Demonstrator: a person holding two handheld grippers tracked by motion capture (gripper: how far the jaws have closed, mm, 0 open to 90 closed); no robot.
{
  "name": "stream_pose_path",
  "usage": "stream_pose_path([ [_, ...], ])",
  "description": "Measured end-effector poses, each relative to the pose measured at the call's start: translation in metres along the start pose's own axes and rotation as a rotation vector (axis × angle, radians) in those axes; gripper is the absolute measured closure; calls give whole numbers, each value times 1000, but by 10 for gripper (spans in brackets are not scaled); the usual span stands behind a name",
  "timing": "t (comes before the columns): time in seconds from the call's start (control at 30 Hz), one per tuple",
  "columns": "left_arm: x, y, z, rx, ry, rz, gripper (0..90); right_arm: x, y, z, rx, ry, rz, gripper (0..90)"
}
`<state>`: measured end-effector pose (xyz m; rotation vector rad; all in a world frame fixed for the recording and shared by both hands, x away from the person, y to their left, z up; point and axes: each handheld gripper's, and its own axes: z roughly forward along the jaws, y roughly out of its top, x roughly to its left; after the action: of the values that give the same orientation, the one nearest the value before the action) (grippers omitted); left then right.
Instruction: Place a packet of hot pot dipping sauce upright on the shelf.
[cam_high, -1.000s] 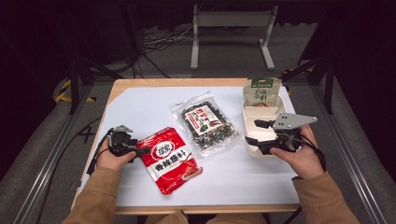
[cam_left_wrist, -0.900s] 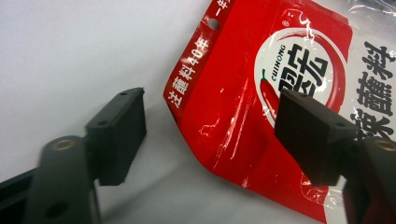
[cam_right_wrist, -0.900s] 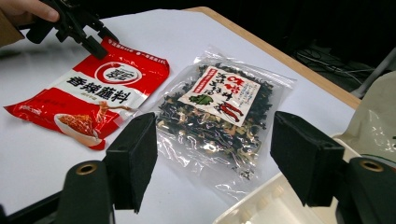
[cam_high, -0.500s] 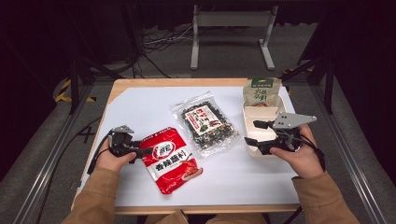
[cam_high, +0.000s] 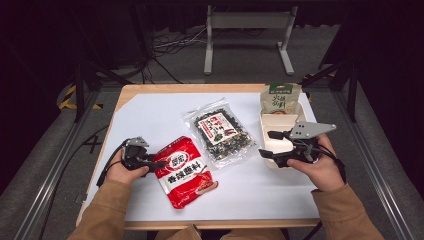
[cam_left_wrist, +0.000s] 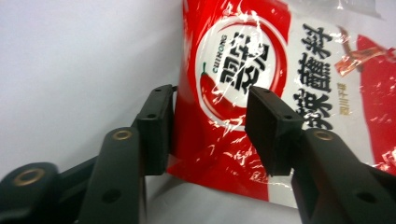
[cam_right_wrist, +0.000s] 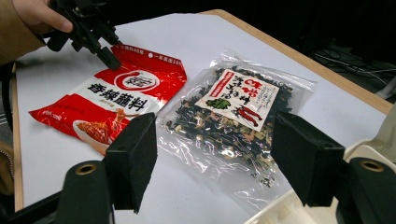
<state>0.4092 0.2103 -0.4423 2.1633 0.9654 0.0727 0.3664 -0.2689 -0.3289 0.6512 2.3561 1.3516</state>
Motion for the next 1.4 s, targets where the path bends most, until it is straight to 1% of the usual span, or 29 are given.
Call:
stream_pose_path([
  [0.03,0,0,2,0,13,14,569,0,0,0,-1,2,0,313],
  [0.07,0,-1,2,2,24,24,622,1,1,0,-2,3,-3,313],
  [0.13,1,-2,5,6,51,31,706,2,1,1,-1,7,-6,313],
  [0.17,1,-3,5,-5,50,23,757,3,1,1,0,8,-8,313],
  [0.23,3,-3,5,-12,47,33,767,3,1,1,2,8,-11,313],
  [0.27,3,-3,5,-21,42,28,782,3,2,1,1,11,-12,313],
  [0.3,3,-4,3,-30,29,15,804,4,2,1,-1,14,-12,313],
  [0.37,4,-3,0,-49,10,5,855,4,2,1,-5,19,-13,313],
  [0.4,4,-3,-1,-53,-5,-10,878,4,2,0,-4,18,-15,313],
  [0.47,3,-3,-2,-55,-3,1,891,4,2,0,-5,19,-14,313],
  [0.5,3,-3,-2,-55,-5,-4,894,5,2,0,-4,19,-14,313],
  [0.53,2,-2,-3,-57,-1,3,895,5,2,0,-4,19,-14,313],
  [0.6,2,-2,-5,-64,-8,-2,896,4,2,1,-3,19,-14,314],
  [0.63,2,-1,-6,-69,-9,4,897,4,2,1,-3,19,-14,314],
  [0.73,1,0,-13,-82,-20,-6,900,5,2,0,-4,21,-13,315],
  [0.77,1,1,-15,-84,-23,-3,900,5,2,0,-4,20,-13,317],
  [0.8,1,2,-17,-84,-18,15,900,5,2,1,-3,20,-13,317],
  [0.83,1,2,-17,-84,-18,15,900,5,2,1,-3,19,-13,317],
  [0.87,-1,3,-20,-87,-19,11,900,5,2,1,-3,19,-13,317],
  [0.93,-4,5,-25,-97,-20,20,900,5,2,1,-2,22,-14,318],
  [1.07,-10,10,-37,-118,-35,16,900,7,3,0,-5,22,-13,322],
  [1.1,-10,10,-37,-118,-35,16,900,7,3,0,-5,22,-13,322],
  [1.13,-12,11,-41,-127,-37,13,900,7,3,0,-5,23,-12,326],
  [1.17,-13,12,-44,-133,-43,24,900,7,3,0,-5,24,-12,333],
  [1.23,-16,14,-50,-146,-50,28,900,7,3,0,-2,24,-14,355],
  [1.27,-18,16,-52,-149,-52,37,900,7,3,-1,2,26,-17,369],
  [1.37,-25,19,-61,-180,-46,43,900,8,4,-1,14,37,-27,397],
  [1.4,-27,20,-64,-188,-45,53,900,8,4,-1,21,38,-30,406],
])
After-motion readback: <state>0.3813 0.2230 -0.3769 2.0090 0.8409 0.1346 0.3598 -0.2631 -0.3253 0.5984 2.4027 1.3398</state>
